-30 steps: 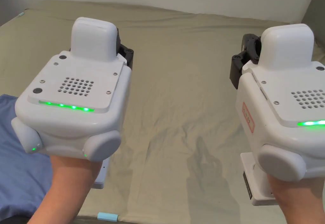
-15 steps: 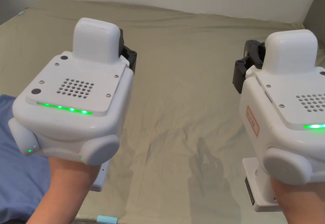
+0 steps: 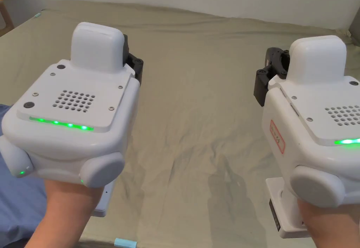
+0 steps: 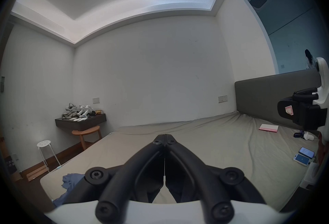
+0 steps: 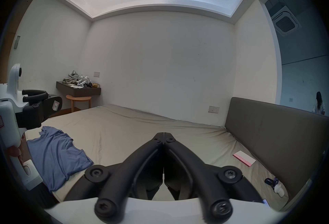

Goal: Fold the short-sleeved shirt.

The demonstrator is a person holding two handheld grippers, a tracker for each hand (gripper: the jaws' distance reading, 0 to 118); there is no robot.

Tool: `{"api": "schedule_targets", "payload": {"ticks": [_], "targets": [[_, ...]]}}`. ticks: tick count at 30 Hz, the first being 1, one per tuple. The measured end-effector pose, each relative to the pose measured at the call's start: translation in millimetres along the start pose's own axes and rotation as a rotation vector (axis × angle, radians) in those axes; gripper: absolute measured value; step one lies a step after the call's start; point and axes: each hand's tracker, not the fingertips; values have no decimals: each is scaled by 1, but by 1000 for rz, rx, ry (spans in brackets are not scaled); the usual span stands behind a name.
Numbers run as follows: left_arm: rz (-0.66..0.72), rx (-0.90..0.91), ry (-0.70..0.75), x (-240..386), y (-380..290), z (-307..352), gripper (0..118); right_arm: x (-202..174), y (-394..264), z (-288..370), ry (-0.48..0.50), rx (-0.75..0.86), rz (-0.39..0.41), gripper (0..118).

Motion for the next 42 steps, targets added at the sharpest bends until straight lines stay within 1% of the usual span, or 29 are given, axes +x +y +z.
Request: {"api": "schedule_targets", "payload": {"ticks": [3, 6, 9, 12, 15, 18, 24, 26, 30, 35, 40, 42], "targets": [[-13, -14, 47, -15, -3, 7, 0, -13, 1, -4, 47, 0, -1, 1], [-25, -28, 113, -35, -5, 17, 0, -31, 3, -10, 116, 12, -1, 1], [-39, -36, 182, -61, -8, 29, 0, -55, 6, -14, 192, 32, 11, 1], [-80, -76, 289, -91, -15, 41, 0, -83, 9, -18, 272, 49, 18, 1], [-44, -89, 377, -120, -20, 59, 0, -112, 11, -23, 360, 41, 20, 1], [-32, -98, 448, -139, -23, 75, 0, -138, 10, -24, 425, 41, 29, 1], [-8, -129, 506, -159, -32, 91, 0, -177, 10, -23, 528, 48, 45, 1], [9, -136, 509, -162, -36, 92, 0, -185, 12, -26, 543, 47, 53, 1], [-7, -152, 515, -165, -42, 89, 0, -190, 14, -28, 559, 49, 43, 1], [16, -196, 480, -174, -54, 71, 0, -192, 16, -25, 539, 38, 51, 1], [52, -329, 405, -183, -84, 32, 0, -189, 6, -38, 508, -9, 57, 1], [65, -412, 388, -189, -104, 7, 0, -188, 0, -45, 494, -31, 69, 1]]}}
